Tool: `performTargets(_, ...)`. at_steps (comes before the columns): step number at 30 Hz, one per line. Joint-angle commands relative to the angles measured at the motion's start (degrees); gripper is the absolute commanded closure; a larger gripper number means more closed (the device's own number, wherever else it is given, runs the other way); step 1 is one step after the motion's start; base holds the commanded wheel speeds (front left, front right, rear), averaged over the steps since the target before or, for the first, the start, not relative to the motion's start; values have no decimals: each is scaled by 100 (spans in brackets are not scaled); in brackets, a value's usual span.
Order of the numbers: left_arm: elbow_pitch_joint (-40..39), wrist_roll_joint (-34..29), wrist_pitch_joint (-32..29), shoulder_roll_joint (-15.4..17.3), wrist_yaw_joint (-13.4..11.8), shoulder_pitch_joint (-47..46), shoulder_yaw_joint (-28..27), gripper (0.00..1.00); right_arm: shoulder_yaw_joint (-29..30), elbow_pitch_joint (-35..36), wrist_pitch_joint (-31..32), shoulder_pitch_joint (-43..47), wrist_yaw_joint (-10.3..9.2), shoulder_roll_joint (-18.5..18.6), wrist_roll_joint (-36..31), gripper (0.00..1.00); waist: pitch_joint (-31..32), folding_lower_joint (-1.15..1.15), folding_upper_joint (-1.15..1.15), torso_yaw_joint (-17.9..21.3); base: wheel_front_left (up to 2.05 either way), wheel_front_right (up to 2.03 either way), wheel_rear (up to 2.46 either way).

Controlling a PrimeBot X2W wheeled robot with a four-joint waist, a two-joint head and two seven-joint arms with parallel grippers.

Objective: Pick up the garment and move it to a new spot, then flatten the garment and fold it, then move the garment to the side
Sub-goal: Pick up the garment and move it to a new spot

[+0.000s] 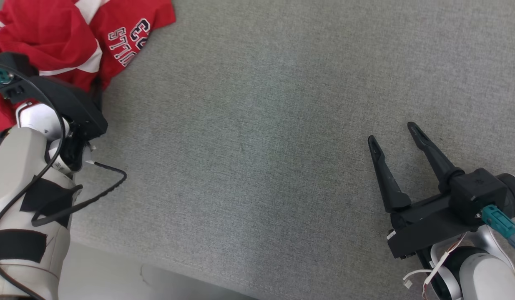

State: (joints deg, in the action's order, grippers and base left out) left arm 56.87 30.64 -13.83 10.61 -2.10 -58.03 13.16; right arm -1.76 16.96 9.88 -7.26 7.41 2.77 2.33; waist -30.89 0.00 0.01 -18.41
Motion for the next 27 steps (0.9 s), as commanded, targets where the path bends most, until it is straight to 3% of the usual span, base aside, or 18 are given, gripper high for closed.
performTargets(1,30,-16,52,49,-34,-74,-10,51,19,41,0,-15,15,24,-17,0,-78,0,-1,55,0,0,0)
performTargets(2,49,-10,101,49,-50,-97,-20,67,34,50,1,-9,15,24,-18,0,-93,0,-1,56,0,0,0)
performTargets(3,65,-10,140,53,-71,-116,-24,100,48,57,5,-6,15,24,-10,0,-109,0,-1,58,0,0,0)
performTargets(7,154,-104,439,155,-150,-228,27,100,74,24,-15,-81,15,24,45,0,-145,0,-1,34,0,0,0)
performTargets(15,248,-202,826,116,-68,-433,137,100,-28,-215,-129,-201,15,24,160,0,135,0,-1,-20,0,0,0)
performTargets(27,-326,-174,1176,-94,247,-644,307,100,-177,-930,-660,-390,15,24,728,0,955,0,-1,256,0,0,0)
